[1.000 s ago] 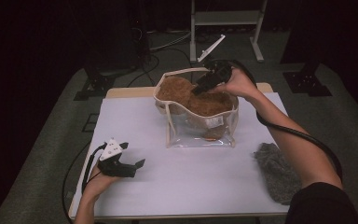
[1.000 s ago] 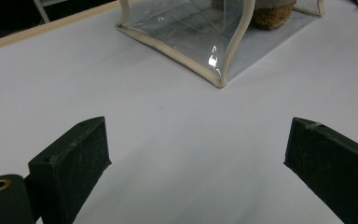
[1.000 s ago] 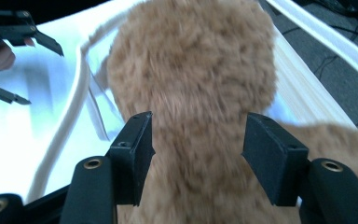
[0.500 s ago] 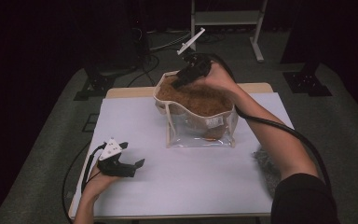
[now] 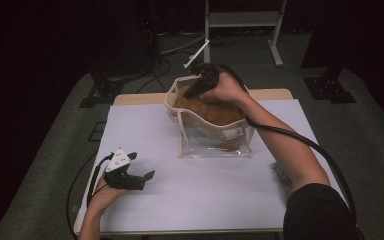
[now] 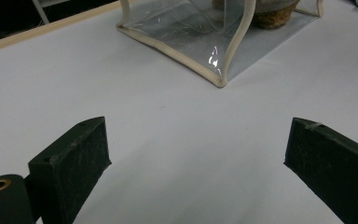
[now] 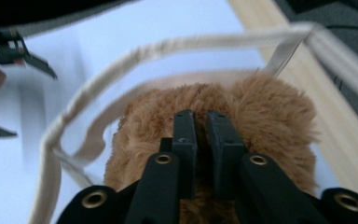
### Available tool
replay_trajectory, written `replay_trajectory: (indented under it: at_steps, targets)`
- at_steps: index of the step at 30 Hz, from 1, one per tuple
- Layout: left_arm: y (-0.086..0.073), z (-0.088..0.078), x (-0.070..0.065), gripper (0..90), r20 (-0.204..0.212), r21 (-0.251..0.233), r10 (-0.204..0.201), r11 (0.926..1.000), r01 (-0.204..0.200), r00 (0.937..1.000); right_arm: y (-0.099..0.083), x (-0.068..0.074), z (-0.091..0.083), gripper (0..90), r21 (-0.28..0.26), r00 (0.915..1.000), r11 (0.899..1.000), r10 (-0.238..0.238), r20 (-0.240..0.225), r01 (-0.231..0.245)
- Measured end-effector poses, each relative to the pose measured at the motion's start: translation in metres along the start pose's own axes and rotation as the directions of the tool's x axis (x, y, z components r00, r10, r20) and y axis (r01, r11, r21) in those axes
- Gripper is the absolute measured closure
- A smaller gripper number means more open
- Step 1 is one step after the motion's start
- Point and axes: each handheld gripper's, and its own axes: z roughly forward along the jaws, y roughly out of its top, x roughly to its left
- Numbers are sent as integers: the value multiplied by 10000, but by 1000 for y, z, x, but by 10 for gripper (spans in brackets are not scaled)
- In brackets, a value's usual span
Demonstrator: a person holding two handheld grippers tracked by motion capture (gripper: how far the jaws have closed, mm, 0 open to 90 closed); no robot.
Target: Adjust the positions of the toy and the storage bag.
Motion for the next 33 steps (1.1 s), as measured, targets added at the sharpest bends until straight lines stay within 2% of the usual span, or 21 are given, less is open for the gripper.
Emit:
replay_trajectory:
  at_steps: [6, 8, 12, 17, 18, 19, 20, 21, 22, 25, 26, 28, 30, 33]
  targets:
    - [0, 0, -1, 57, -4, 11, 22, 10000, -22, 10000, -13, 1, 10, 851, 707, 9997, 9975, 84, -245, -66]
    - [0, 0, -1, 57, -15, 38, 40, 10000, -40, 10000, -13, 1, 8, 838, 489, 9996, 9988, 76, -282, -62]
    - [1, 0, -2, 57, -17, -3, 35, 10000, -35, 10000, -10, 4, -1, 735, -205, 9993, 9997, 145, -342, -152]
    - [3, 1, -3, 57, 4, 3, 86, 10000, -86, 10000, -12, 3, -17, 651, -656, 9992, 9976, 215, -342, -237]
    - [3, 2, -4, 57, 33, -2, 119, 9999, -119, 9999, -17, 2, -26, 622, -836, 9992, 9961, 249, -302, -274]
    - [3, 2, -4, 57, 33, -2, 119, 9999, -119, 9999, -17, 2, -26, 622, -836, 9992, 9961, 249, -302, -274]
    - [4, 2, -4, 57, 32, -21, 99, 9999, -99, 9999, -22, 2, -36, 595, -989, 9993, 9945, 329, -204, -348]
    - [4, 3, -4, 57, 31, -19, 98, 10000, -98, 9999, -22, 2, -36, 595, -989, 9993, 9945, 329, -204, -348]
    - [4, 4, -4, 57, 44, 34, 158, 9999, -158, 9999, -28, 2, -46, 570, -1146, 9989, 9924, 427, -179, -445]
    - [4, 4, -4, 57, 55, 75, 203, 9998, -203, 9998, -35, 1, -56, 564, -1319, 9989, 9902, 454, -135, -468]
    - [3, 5, -4, 57, 61, 60, 180, 9998, -181, 9998, -43, 1, -65, 555, -1476, 9982, 9872, 587, -117, -598]
    - [3, 5, -4, 57, 87, 48, 132, 9999, -133, 9999, -47, 1, -69, 555, -1550, 9981, 9860, 602, -100, -610]
    - [2, 3, -4, 57, 101, -3, 77, 10000, -77, 9999, -60, 1, -83, 545, -1783, 9967, 9807, 810, -19, -801]
    - [1, 1, -4, 57, 79, 16, 119, 9999, -119, 9999, -66, 2, -89, 539, -1810, 9960, 9797, 891, 95, -859]
